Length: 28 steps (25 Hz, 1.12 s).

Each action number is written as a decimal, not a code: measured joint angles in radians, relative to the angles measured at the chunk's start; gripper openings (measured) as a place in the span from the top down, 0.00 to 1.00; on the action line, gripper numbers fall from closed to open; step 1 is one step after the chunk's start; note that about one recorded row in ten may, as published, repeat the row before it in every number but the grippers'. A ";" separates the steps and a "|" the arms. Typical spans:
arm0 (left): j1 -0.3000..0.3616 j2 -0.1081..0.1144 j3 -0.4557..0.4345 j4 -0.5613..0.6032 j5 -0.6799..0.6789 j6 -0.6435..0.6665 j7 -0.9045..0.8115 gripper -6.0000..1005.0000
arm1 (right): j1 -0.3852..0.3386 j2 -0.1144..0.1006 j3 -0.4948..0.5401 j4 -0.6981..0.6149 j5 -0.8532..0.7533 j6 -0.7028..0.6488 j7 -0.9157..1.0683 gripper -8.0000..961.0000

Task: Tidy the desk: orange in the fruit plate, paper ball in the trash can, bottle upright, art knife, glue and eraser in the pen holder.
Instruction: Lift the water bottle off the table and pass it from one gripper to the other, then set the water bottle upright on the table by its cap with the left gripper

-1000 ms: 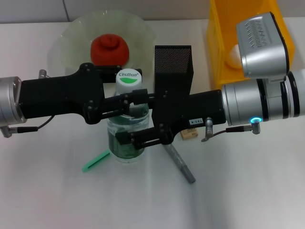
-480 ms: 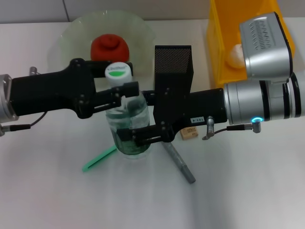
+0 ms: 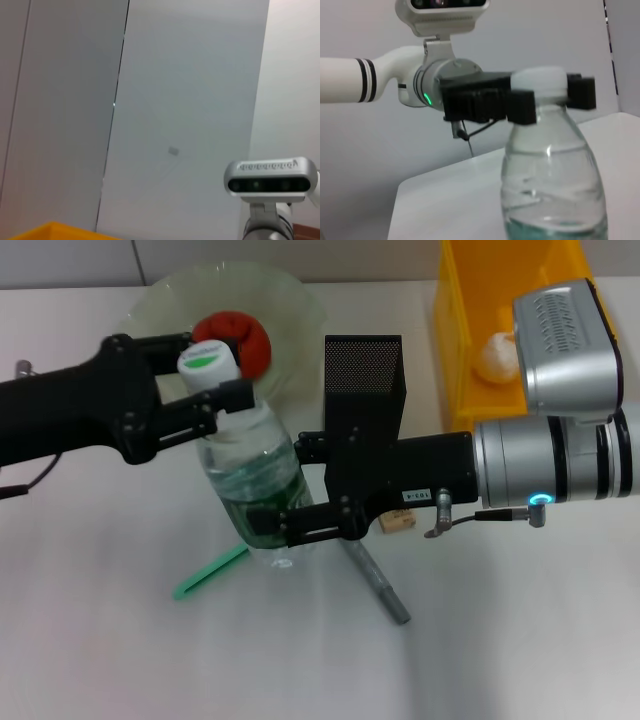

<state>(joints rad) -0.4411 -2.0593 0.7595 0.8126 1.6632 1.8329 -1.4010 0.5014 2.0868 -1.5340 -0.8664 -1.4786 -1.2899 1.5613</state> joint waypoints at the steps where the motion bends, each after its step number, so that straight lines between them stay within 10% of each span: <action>1: 0.000 0.000 0.000 0.000 0.000 0.000 0.000 0.55 | 0.000 0.000 0.000 0.000 0.000 0.000 0.000 0.27; 28: 0.019 0.016 -0.137 0.123 -0.023 -0.001 -0.065 0.55 | -0.026 -0.001 0.004 0.024 0.030 0.013 0.000 0.28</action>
<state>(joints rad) -0.4223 -2.0432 0.6223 0.9357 1.6401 1.8318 -1.4656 0.4754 2.0862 -1.5296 -0.8421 -1.4485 -1.2766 1.5618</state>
